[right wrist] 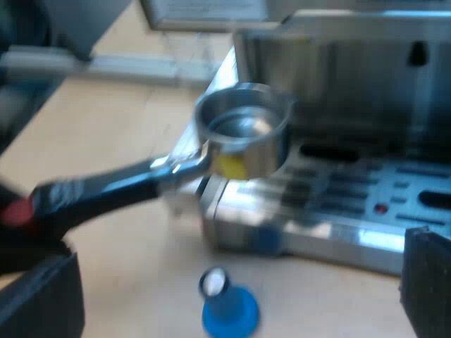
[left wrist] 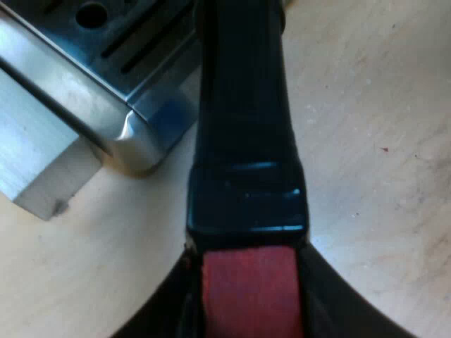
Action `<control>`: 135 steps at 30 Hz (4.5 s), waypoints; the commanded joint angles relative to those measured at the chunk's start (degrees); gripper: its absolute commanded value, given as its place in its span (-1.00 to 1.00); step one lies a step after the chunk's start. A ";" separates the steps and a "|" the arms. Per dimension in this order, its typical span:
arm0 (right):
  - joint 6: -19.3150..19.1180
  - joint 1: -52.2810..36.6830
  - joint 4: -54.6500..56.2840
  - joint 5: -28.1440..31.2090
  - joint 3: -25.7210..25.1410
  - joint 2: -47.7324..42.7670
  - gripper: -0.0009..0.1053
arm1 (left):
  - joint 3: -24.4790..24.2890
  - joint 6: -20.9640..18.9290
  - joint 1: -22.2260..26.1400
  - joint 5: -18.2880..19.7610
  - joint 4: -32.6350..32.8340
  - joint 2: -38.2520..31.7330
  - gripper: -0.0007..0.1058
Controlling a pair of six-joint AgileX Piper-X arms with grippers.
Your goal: Put the handle in the coffee machine
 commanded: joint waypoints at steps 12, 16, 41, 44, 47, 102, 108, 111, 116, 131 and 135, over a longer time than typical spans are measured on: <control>-14.45 0.02 -29.63 13.26 6.08 9.57 0.75 | -0.69 1.94 0.03 2.59 -8.11 0.71 -0.98; -14.45 0.02 -34.10 13.42 6.08 12.99 0.75 | -0.69 3.77 0.03 2.59 -8.11 3.63 -0.98; -14.43 -0.65 -38.65 21.71 6.08 19.17 0.75 | -0.69 7.68 0.03 6.03 -19.77 17.43 -0.98; -14.43 -1.32 -38.65 21.49 6.08 19.17 0.75 | -0.69 10.86 0.03 6.02 -20.09 19.11 -0.98; -14.43 -1.43 -38.65 21.46 6.08 19.17 0.75 | -0.69 12.56 0.03 6.02 -20.09 20.97 -0.98; -14.43 -2.64 -38.65 21.28 6.08 19.17 0.75 | -11.83 10.36 0.03 13.29 -26.42 28.30 -0.98; -14.43 -2.64 -38.65 21.28 6.08 19.17 0.75 | -11.83 7.26 0.03 13.29 -28.68 28.30 -0.98; -14.43 -2.64 -38.65 21.28 6.08 19.17 0.75 | -11.83 7.27 0.03 13.29 -28.51 28.30 -0.98; -14.43 -2.64 -38.65 21.28 6.08 19.17 0.75 | -13.23 7.27 0.03 13.58 -25.04 28.30 -0.98; -14.33 -2.64 -38.51 21.28 6.08 19.17 0.75 | -19.85 7.27 0.03 19.84 -13.98 28.30 -0.98; -14.33 -3.75 -38.19 20.11 6.08 19.17 0.75 | -19.85 7.88 0.03 21.96 -13.98 28.30 -0.98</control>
